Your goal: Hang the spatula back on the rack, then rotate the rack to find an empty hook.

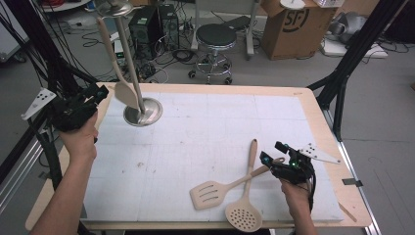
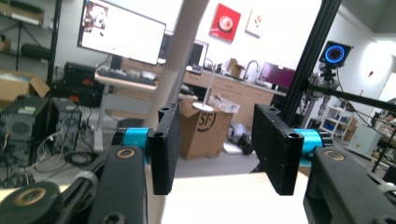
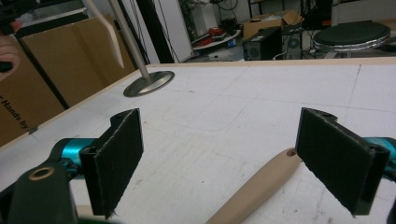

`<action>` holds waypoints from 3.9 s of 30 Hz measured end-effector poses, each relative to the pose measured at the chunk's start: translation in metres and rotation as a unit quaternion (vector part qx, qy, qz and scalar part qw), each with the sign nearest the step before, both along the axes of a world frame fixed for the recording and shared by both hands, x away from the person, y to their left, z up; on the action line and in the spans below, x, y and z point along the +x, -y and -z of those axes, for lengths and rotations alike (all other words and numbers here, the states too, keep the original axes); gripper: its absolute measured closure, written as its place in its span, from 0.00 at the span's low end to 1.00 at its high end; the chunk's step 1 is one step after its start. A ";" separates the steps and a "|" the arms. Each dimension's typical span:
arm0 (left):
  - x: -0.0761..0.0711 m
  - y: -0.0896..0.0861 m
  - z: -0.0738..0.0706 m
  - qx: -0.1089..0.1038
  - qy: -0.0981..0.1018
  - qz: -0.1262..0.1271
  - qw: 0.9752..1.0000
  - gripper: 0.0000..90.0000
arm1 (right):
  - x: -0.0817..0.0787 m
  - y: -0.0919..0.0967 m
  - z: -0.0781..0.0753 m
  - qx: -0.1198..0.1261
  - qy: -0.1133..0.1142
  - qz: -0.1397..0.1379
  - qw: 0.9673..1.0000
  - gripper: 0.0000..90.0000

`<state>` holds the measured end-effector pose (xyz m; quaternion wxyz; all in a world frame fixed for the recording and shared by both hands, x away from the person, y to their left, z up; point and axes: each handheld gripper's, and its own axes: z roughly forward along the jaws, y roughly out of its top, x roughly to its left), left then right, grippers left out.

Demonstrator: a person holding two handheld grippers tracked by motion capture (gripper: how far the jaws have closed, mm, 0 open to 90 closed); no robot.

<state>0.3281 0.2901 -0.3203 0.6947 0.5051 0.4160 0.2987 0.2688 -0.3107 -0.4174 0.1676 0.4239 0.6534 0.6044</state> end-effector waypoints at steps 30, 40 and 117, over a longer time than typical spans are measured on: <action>0.026 0.048 -0.053 0.006 0.094 -0.031 0.995 0.56 | 0.003 -0.004 0.005 -0.010 -0.010 -0.007 1.000 0.16; 0.048 0.057 -0.068 -0.023 0.110 -0.045 0.993 0.62 | 0.002 0.002 0.007 -0.005 -0.013 -0.004 1.000 0.16; 0.080 0.047 -0.087 0.016 0.096 -0.039 0.994 1.00 | -0.001 0.004 0.007 0.002 -0.016 -0.008 1.000 0.16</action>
